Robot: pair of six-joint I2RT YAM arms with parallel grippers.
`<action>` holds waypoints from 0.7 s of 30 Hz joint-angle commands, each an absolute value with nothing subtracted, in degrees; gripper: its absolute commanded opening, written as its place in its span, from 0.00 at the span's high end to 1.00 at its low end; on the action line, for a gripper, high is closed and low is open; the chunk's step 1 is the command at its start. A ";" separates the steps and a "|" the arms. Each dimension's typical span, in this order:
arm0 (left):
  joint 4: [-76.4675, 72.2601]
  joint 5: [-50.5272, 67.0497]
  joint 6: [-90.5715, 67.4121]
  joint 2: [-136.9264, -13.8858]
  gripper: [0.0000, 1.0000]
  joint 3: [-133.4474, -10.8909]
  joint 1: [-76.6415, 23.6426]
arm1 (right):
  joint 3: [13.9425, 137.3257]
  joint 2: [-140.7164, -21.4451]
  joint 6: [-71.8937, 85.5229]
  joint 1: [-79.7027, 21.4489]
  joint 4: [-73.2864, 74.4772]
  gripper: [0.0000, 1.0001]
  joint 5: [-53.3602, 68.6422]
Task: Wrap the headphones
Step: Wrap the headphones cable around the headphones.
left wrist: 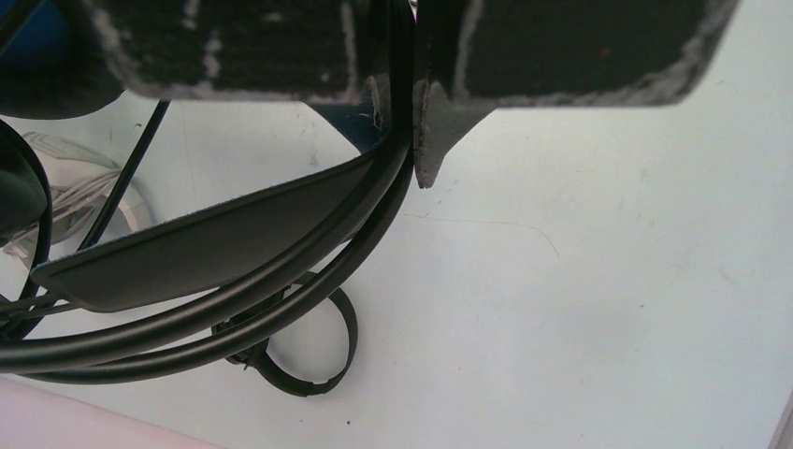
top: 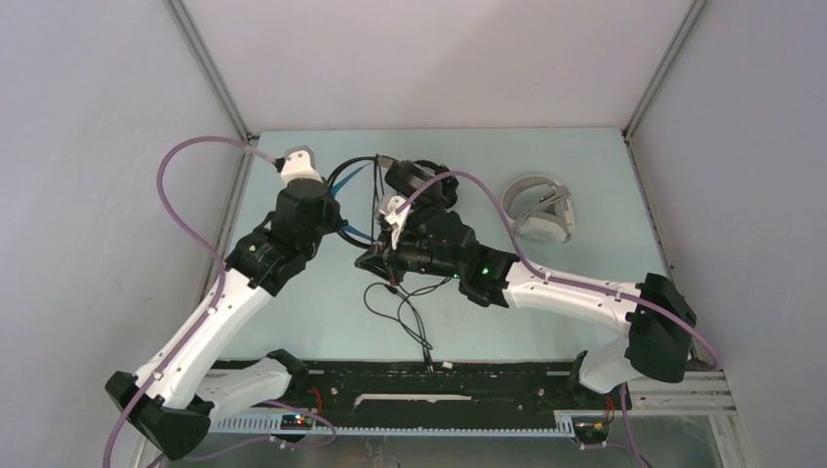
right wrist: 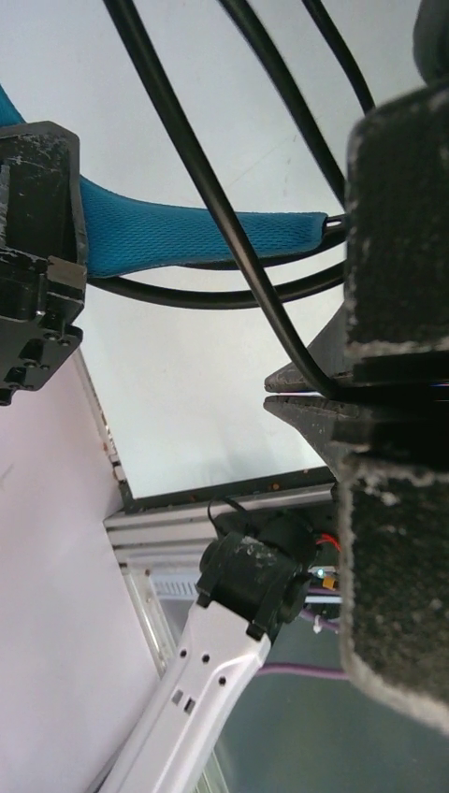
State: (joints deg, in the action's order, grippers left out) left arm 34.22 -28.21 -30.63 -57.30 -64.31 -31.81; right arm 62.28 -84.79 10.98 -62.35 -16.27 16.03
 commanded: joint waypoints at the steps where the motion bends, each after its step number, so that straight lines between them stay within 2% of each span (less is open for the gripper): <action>1: 23.02 -27.49 -37.09 -58.35 1.00 -66.88 -30.56 | 66.39 -86.29 7.29 -63.76 -9.62 1.00 16.10; 10: 23.40 -24.64 -38.65 -57.99 1.00 -65.83 -28.98 | 67.41 -87.28 5.01 -64.14 -8.01 1.00 15.55; 14: 22.21 -18.92 -41.76 -55.91 1.00 -64.00 -25.37 | 67.03 -86.26 3.47 -64.13 -4.14 1.00 13.21; 21: 21.26 -14.01 -44.91 -52.79 1.00 -63.75 -22.99 | 61.03 -82.29 1.57 -64.16 -9.90 0.90 10.56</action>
